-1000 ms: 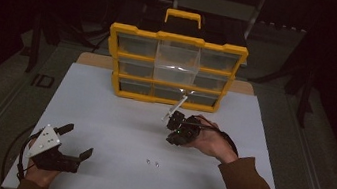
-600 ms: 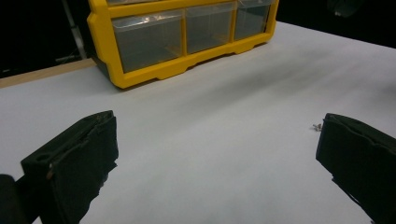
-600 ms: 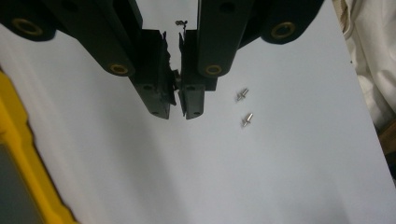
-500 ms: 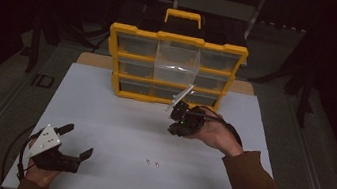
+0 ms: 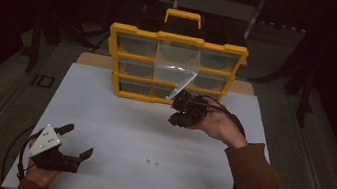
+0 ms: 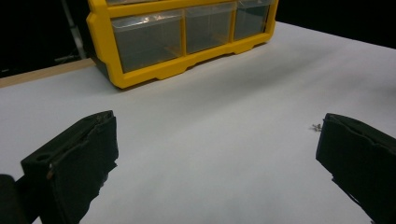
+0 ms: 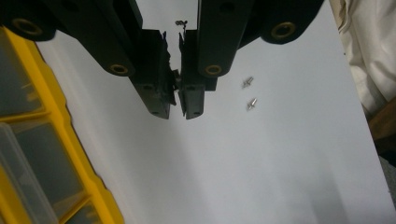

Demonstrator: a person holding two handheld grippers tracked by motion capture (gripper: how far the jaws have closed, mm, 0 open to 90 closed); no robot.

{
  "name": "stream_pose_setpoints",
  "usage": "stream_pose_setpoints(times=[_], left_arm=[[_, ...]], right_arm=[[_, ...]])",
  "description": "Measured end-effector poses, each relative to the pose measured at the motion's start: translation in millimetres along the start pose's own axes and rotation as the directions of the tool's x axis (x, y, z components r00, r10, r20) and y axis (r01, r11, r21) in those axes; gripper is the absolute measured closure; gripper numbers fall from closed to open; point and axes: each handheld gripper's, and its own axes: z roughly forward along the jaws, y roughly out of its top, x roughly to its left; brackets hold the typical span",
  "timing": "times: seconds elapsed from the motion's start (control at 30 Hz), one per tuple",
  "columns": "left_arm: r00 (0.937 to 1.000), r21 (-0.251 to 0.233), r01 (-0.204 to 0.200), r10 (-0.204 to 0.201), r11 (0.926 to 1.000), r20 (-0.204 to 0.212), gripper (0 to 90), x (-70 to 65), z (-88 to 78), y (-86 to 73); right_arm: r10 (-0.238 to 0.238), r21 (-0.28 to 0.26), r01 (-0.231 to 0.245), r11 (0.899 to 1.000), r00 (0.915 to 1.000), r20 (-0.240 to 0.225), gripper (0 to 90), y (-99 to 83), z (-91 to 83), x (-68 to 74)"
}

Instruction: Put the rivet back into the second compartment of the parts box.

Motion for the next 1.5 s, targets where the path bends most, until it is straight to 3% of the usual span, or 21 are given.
stream_pose_setpoints(times=[1.5], left_arm=[[1.0000, 0.001, 0.000, 0.000, 1.0000, 0.004, 0.0, 0.2, 0.2, -0.1]], right_arm=[[0.018, -0.093, -0.018, 0.995, 0.9998, -0.006, 82.4, 38.2, -63.2, -27.7]])
